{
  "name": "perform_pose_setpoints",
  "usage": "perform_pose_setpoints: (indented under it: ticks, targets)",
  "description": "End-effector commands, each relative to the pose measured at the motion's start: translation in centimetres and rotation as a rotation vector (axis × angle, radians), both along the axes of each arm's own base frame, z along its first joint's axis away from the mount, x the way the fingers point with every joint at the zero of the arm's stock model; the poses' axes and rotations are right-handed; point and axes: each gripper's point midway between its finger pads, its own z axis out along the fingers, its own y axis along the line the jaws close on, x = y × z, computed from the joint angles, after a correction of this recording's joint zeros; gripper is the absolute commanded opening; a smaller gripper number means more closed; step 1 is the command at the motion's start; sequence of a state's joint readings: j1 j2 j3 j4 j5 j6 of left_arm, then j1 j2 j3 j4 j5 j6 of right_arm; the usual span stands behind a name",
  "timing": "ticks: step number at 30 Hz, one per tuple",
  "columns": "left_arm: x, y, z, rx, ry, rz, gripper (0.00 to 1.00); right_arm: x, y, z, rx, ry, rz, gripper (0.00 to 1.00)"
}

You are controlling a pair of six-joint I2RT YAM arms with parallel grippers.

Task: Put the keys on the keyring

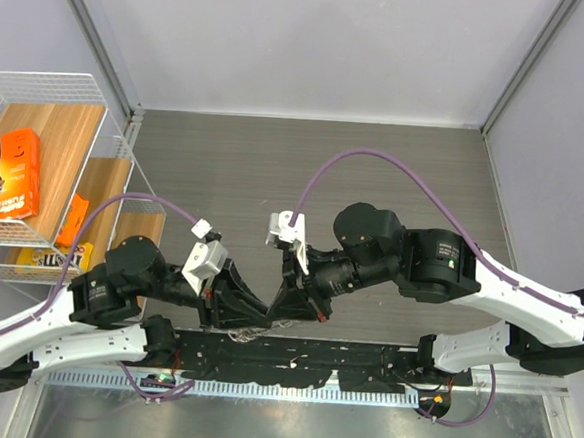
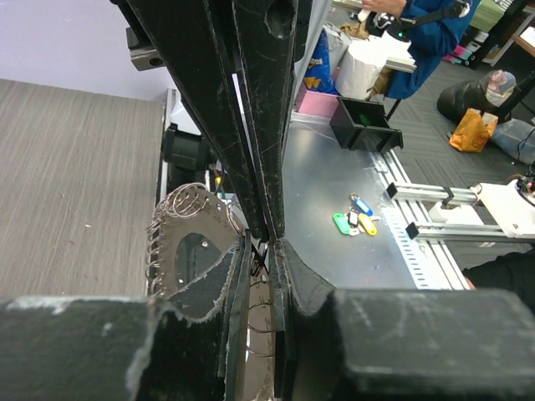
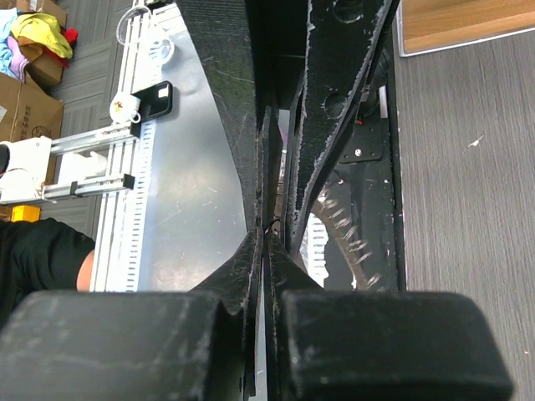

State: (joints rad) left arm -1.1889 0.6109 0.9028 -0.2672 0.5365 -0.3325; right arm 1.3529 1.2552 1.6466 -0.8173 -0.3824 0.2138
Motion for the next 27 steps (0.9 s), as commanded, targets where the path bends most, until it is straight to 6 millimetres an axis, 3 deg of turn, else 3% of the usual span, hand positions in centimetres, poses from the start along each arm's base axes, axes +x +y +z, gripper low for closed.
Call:
perform_pose_setpoints:
  ticks: [1,3,4,9,17,25,27]
  targets:
    - [-0.5,-0.1,2.1,-0.063,-0.029,-0.037,0.16,-0.1,0.8,3.3,0.112,-0.017,0.010,0.06]
    - [-0.7,-0.3,1.9,-0.059,-0.029,-0.052,0.10,0.0,0.8,3.3,0.115,-0.019,0.007,0.06]
    - [-0.8,-0.3,2.0,-0.059,-0.031,-0.063,0.00,0.1,0.9,3.3,0.117,-0.021,0.004,0.06]
    - [-0.8,-0.4,1.7,-0.054,-0.045,-0.070,0.00,0.0,0.9,3.9,0.132,-0.021,0.003,0.06]
    - [1.1,-0.2,1.8,-0.080,-0.078,0.051,0.00,0.0,0.7,3.9,0.134,-0.025,0.008,0.06]
    - [1.0,0.5,2.7,-0.126,-0.093,0.069,0.00,1.0,-0.8,5.1,0.188,-0.069,-0.067,0.40]
    - [1.0,0.5,2.7,-0.135,-0.092,0.069,0.00,2.0,-1.5,5.5,0.204,-0.092,-0.132,0.47]
